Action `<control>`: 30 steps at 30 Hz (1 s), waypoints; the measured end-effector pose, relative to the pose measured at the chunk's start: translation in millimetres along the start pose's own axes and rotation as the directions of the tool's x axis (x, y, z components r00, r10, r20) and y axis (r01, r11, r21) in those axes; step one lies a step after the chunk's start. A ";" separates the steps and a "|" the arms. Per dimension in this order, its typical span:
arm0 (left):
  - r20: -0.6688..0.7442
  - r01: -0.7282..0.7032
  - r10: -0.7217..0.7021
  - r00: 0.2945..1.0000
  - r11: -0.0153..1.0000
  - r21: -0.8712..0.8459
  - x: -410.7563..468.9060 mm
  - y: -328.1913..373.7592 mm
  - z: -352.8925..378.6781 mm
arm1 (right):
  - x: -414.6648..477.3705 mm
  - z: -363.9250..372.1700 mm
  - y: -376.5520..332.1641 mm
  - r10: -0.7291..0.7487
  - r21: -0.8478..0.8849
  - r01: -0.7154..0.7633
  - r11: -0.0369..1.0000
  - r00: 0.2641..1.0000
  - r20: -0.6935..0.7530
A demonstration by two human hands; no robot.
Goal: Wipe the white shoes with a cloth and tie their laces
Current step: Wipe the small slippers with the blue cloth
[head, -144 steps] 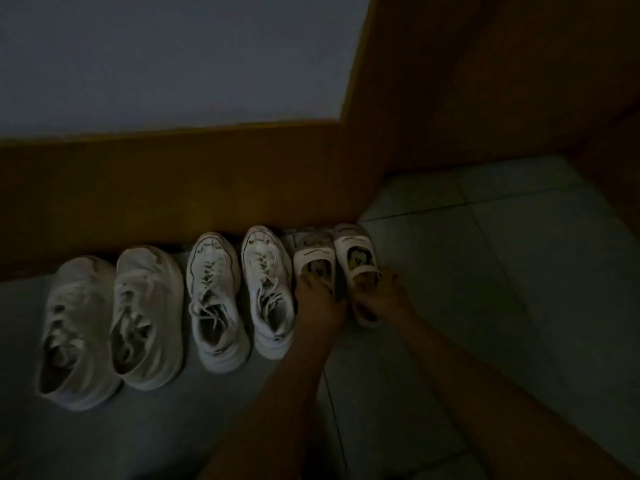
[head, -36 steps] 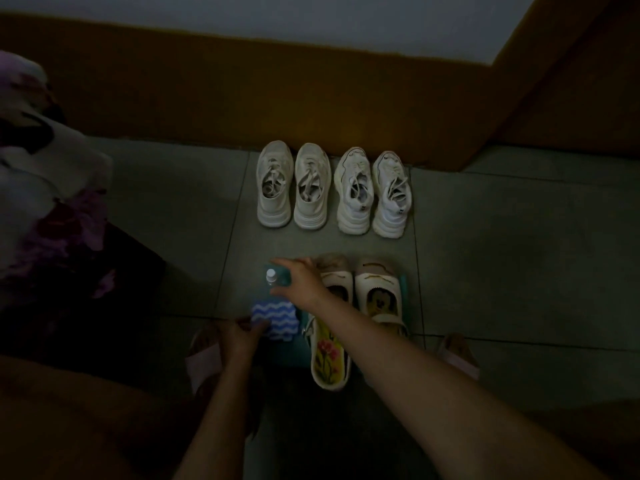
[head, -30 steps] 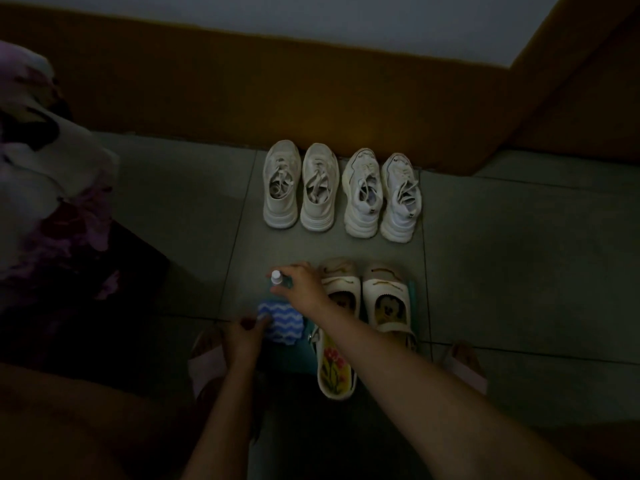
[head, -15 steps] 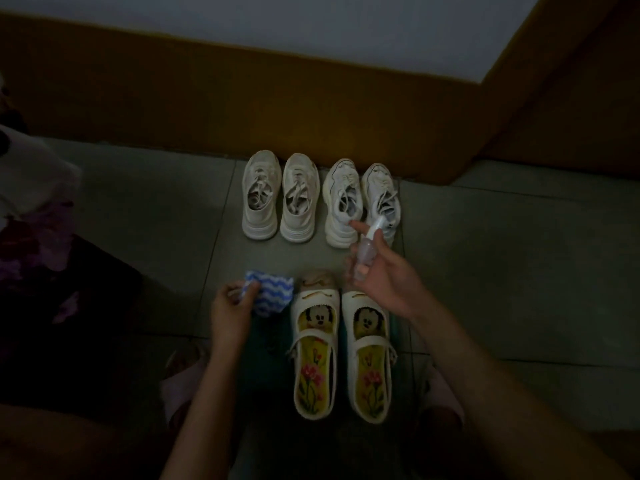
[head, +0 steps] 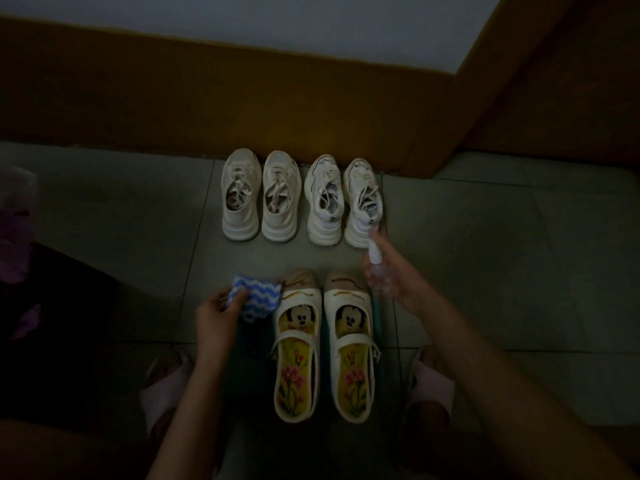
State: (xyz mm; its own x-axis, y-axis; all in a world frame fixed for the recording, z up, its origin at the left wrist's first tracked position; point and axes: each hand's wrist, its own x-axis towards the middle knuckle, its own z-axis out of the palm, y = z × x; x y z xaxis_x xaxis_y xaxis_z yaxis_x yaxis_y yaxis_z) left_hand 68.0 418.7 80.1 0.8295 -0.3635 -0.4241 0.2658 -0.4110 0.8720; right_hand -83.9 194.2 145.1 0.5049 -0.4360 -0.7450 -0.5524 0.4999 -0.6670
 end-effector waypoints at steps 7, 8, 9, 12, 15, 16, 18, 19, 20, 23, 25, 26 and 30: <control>-0.048 0.012 -0.013 0.999 1.000 -0.024 1.4 -4.7 -5.3 | 2.8 -5.7 11.1 0.048 -0.405 -0.113 0.907 0.985 -0.167; -0.059 0.011 -0.013 0.998 1.000 -0.029 1.5 -4.6 -6.4 | 4.9 -4.5 11.4 0.034 -0.399 -0.095 0.912 0.987 -0.157; -0.069 0.007 -0.009 0.998 1.000 -0.028 1.7 -4.2 -7.9 | 8.4 -4.1 12.5 0.018 -0.398 -0.078 0.914 0.988 -0.154; -0.096 -0.013 0.012 0.995 1.000 -0.016 4.8 -5.9 -12.4 | 14.3 0.7 10.1 -0.009 -0.429 -0.060 0.901 0.988 -0.157; -0.106 -0.002 0.000 0.994 1.000 -0.019 8.4 -9.6 -16.6 | 24.1 2.7 12.6 -0.005 -0.461 -0.065 0.885 0.989 -0.149; -0.111 0.004 -0.006 0.994 1.000 -0.019 9.2 -10.5 -17.1 | 27.3 3.0 14.5 -0.012 -0.466 -0.060 0.883 0.988 -0.151; -0.117 0.012 -0.014 0.993 1.000 -0.018 10.8 -13.8 -17.9 | 34.1 2.9 19.4 -0.040 -0.493 -0.041 0.869 0.987 -0.154; -0.117 0.018 -0.020 0.993 1.000 -0.017 11.0 -15.0 -18.5 | 36.3 3.3 21.3 -0.057 -0.517 -0.034 0.855 0.986 -0.159; -0.114 0.028 -0.030 0.993 0.999 -0.019 10.8 -16.2 -18.7 | 37.0 3.8 22.6 -0.074 -0.540 -0.030 0.841 0.983 -0.170; -0.101 0.044 -0.046 0.994 0.999 -0.021 10.2 -19.1 -19.9 | 37.4 6.2 26.2 -0.133 -0.610 -0.027 0.792 0.967 -0.216; -0.095 0.044 -0.047 0.994 0.999 -0.029 10.4 -19.5 -19.9 | 37.8 7.9 29.8 -0.159 -0.617 -0.029 0.787 0.956 -0.248; -0.093 0.045 -0.048 0.995 0.998 -0.037 10.5 -19.2 -19.7 | 37.7 8.8 30.6 -0.176 -0.613 -0.020 0.790 0.950 -0.258; -0.106 0.017 -0.018 0.994 1.000 -0.017 10.5 -17.8 -19.4 | 37.4 8.4 28.1 -0.191 -0.616 0.008 0.788 0.954 -0.233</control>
State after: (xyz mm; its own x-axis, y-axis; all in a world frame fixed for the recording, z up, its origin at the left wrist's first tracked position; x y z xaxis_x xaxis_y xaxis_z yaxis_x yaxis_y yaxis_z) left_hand 81.5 438.4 64.8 0.8718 -0.2653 -0.4117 0.2877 -0.4029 0.8688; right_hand -75.0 198.2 98.6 0.4327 -0.6854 -0.5856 -0.8399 -0.0705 -0.5381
